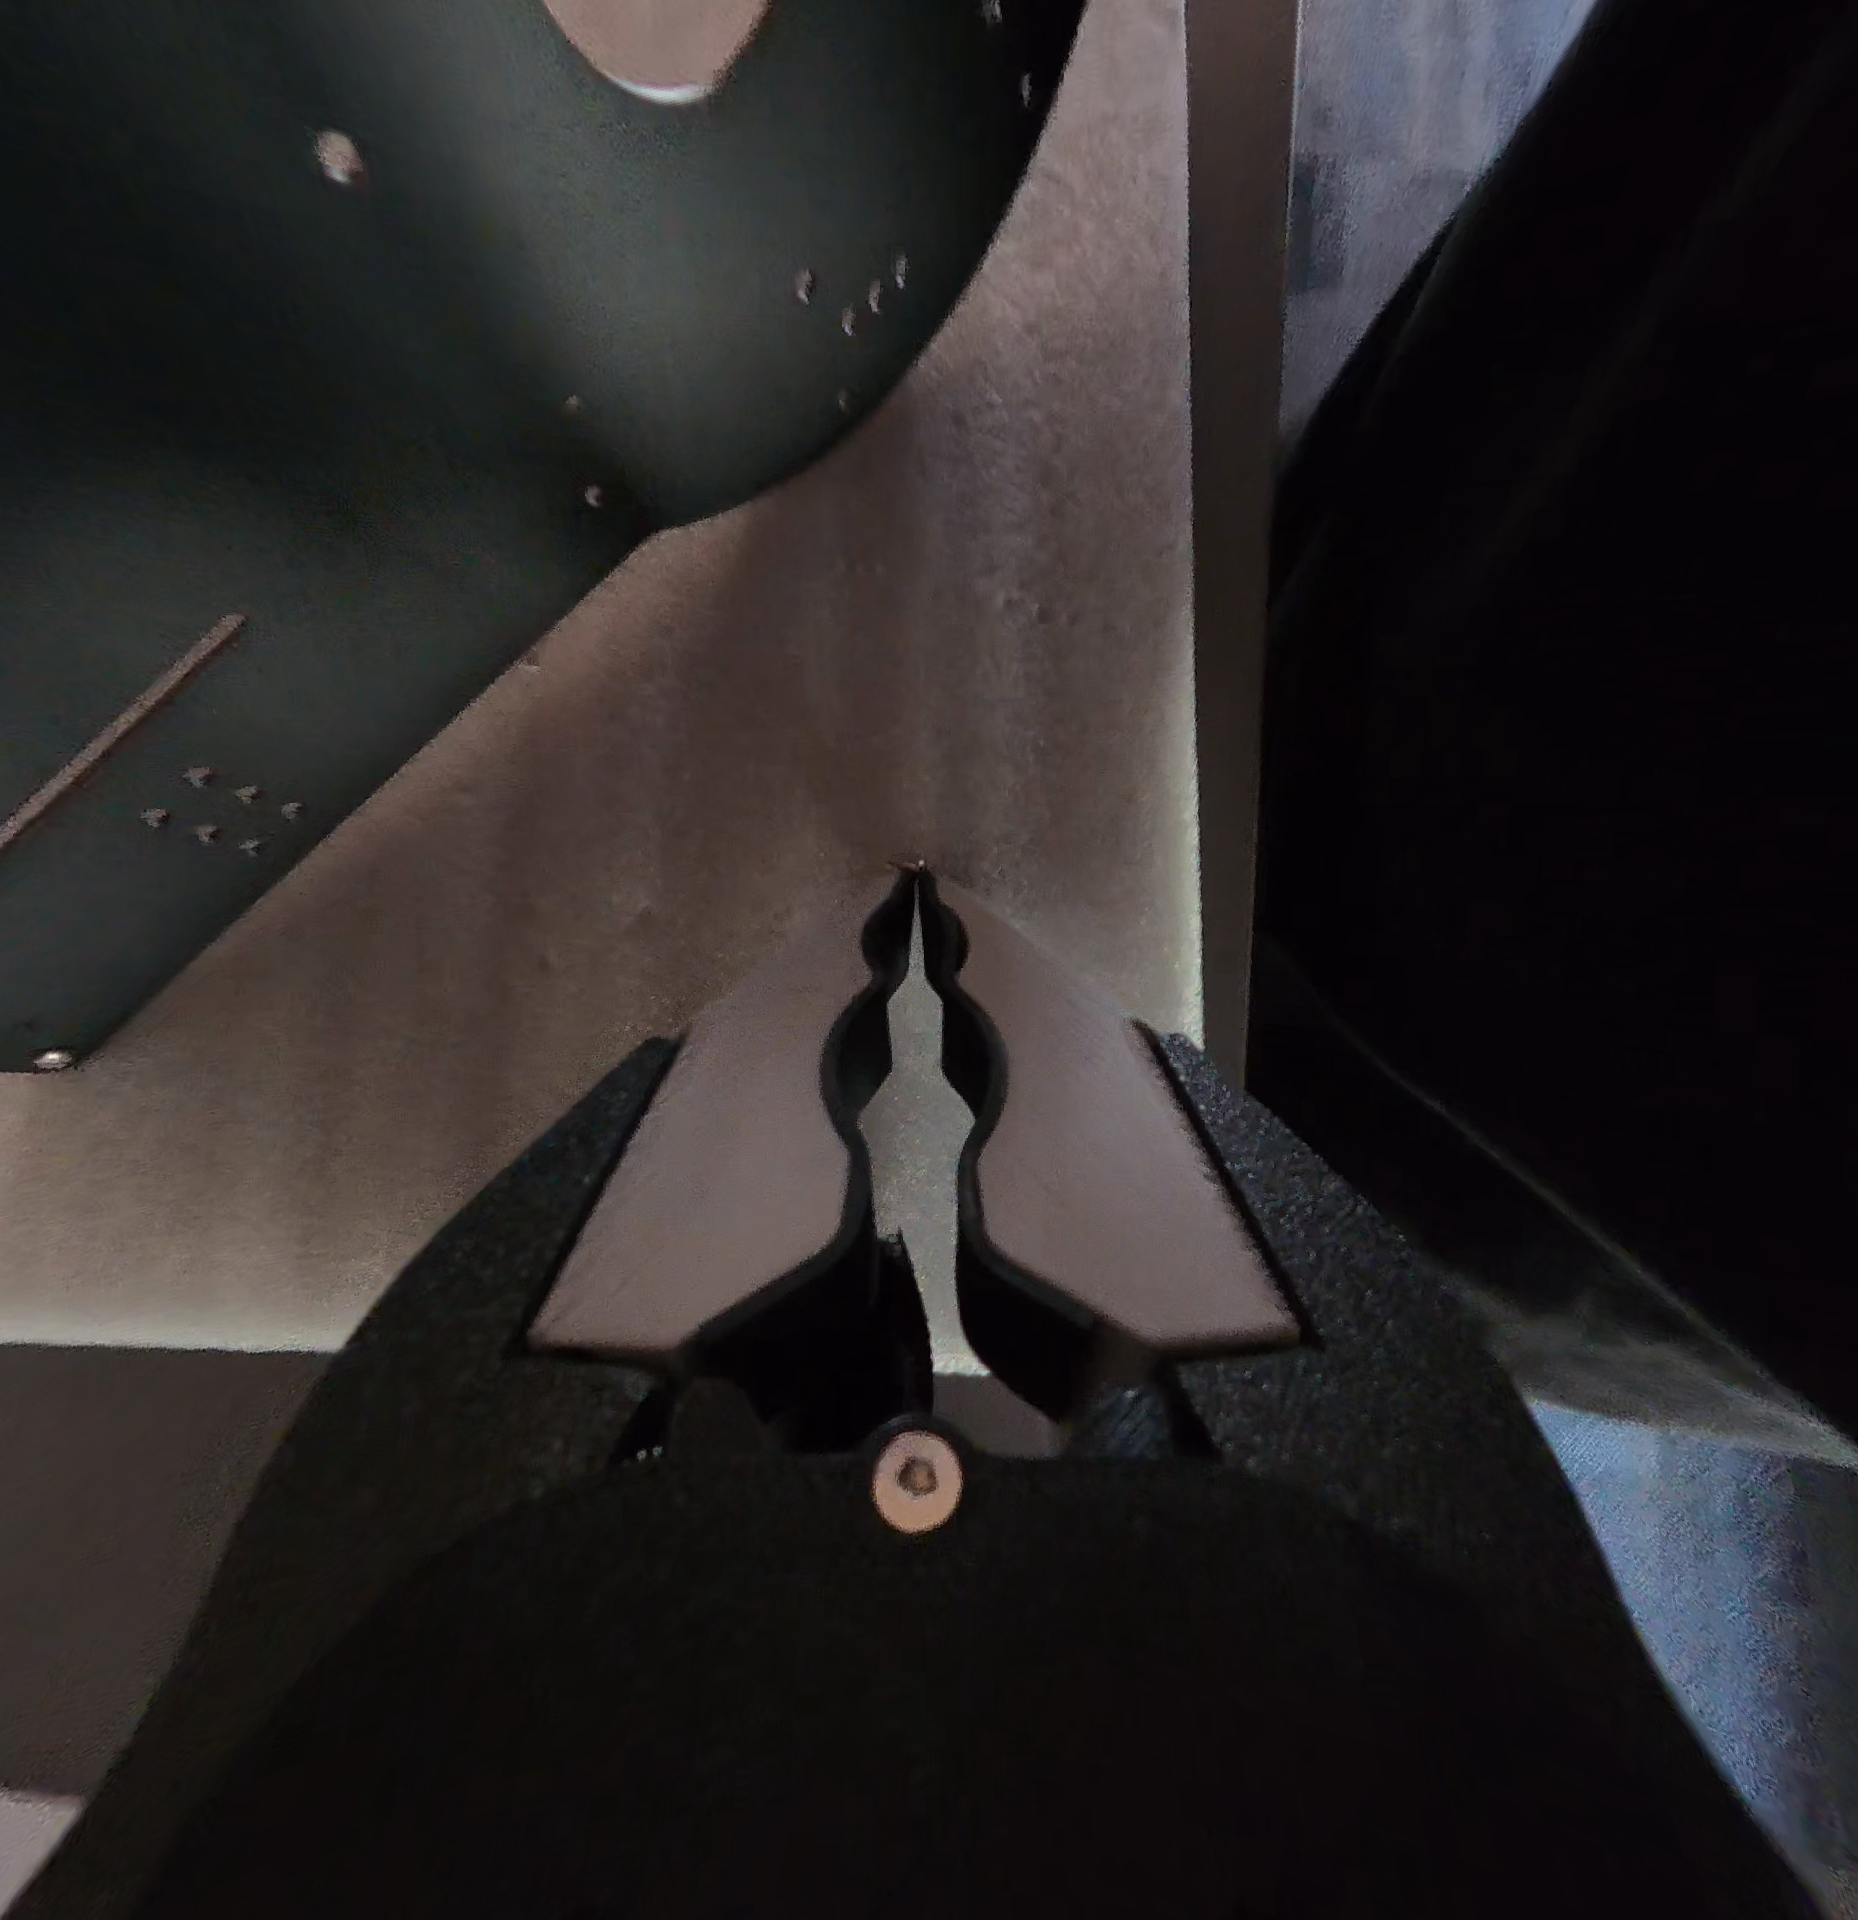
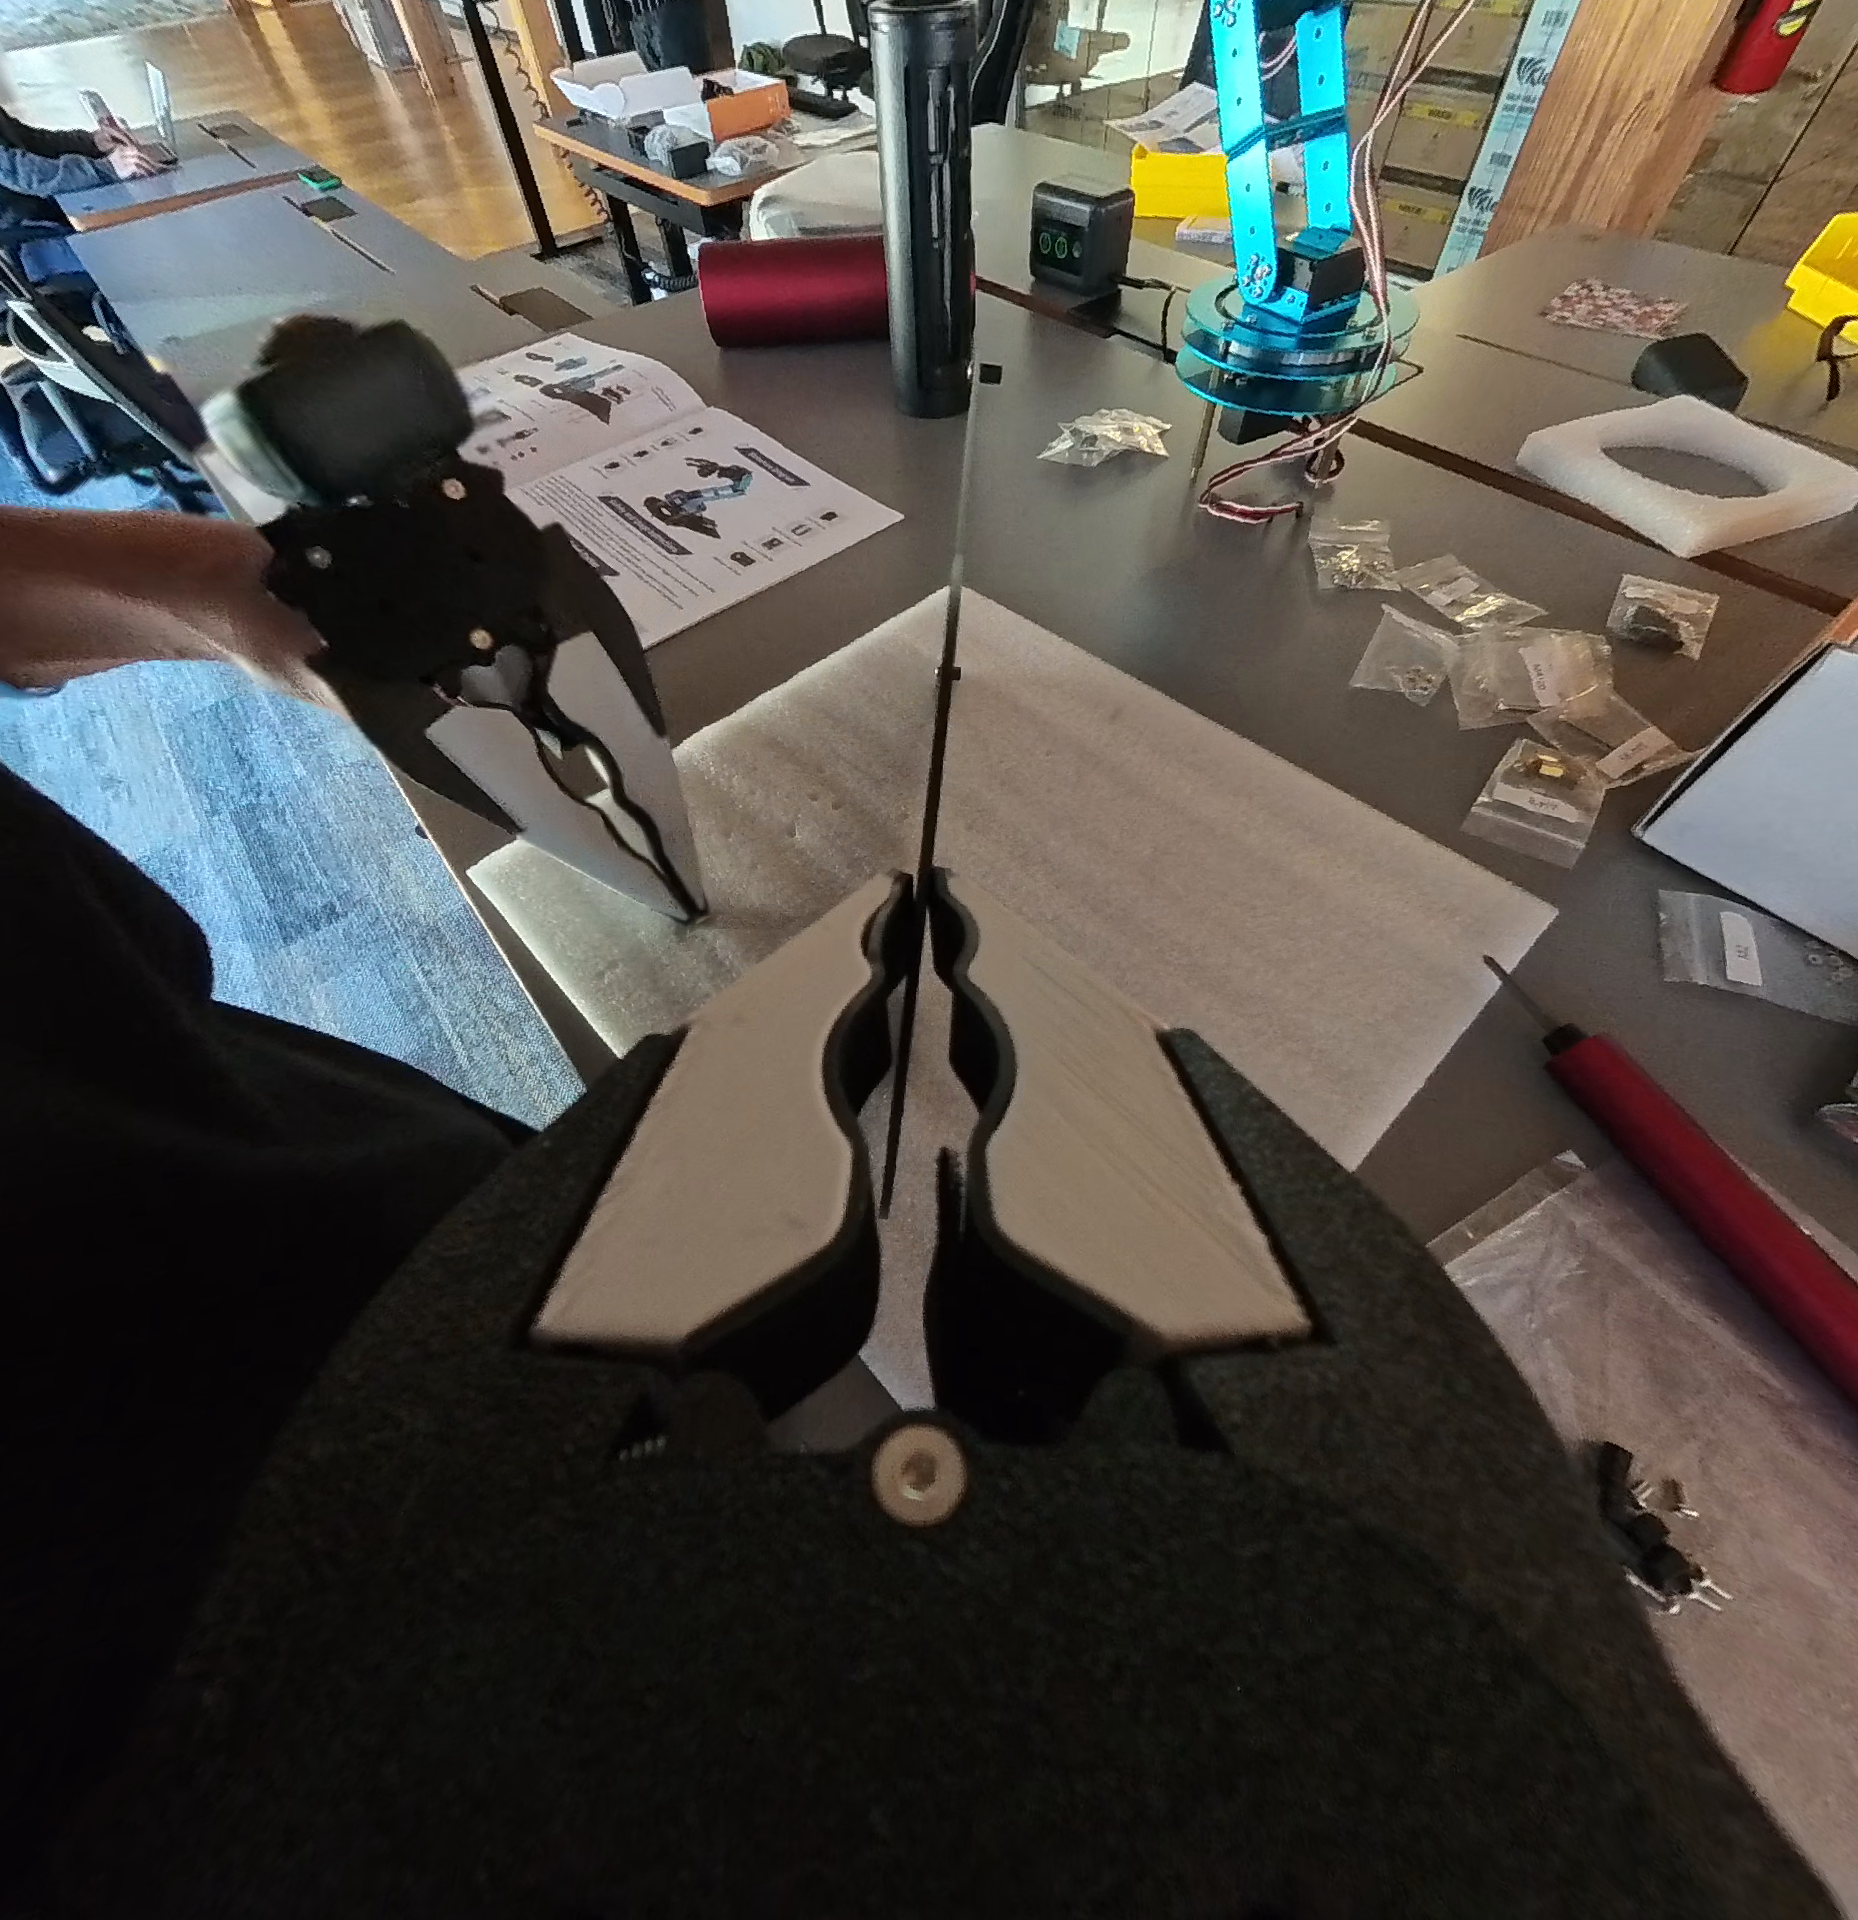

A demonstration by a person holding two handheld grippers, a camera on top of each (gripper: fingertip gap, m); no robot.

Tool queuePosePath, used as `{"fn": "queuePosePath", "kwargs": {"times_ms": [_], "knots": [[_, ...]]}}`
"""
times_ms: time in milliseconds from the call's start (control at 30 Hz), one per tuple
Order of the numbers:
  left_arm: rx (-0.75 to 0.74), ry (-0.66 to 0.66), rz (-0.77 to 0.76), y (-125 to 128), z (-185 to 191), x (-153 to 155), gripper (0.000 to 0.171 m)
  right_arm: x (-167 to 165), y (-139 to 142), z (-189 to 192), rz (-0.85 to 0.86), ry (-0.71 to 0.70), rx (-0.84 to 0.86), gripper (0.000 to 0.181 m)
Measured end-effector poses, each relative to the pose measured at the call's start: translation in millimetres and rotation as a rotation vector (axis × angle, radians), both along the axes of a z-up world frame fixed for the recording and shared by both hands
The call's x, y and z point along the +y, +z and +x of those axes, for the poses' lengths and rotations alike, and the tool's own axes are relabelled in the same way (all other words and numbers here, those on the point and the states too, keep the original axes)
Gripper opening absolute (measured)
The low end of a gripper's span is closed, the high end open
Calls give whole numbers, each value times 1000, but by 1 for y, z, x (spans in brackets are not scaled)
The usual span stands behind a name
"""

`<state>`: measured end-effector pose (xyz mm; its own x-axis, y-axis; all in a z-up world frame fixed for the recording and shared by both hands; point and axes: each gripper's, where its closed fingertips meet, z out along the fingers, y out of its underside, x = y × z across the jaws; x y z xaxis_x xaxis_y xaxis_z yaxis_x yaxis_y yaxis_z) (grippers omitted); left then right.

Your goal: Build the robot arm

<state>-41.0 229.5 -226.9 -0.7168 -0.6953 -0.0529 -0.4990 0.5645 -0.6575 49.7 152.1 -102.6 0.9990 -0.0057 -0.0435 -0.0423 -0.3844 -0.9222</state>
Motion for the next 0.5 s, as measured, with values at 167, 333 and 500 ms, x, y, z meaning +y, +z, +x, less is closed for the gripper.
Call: {"fn": "queuePosePath", "kwargs": {"times_ms": [167, 333, 500], "knots": [[34, 202, -199, 10, 6, 1, 22, 0, 0, -1, 6, -14, 4, 1], [-13, 511, -289, 14, 7, 4, 20, 0, 0, -1, 7, -16, 6, 1], [-83, 742, -261, 15, -1, 8, 16, 0, 0, 1, 12, -16, 17, 1]]}}
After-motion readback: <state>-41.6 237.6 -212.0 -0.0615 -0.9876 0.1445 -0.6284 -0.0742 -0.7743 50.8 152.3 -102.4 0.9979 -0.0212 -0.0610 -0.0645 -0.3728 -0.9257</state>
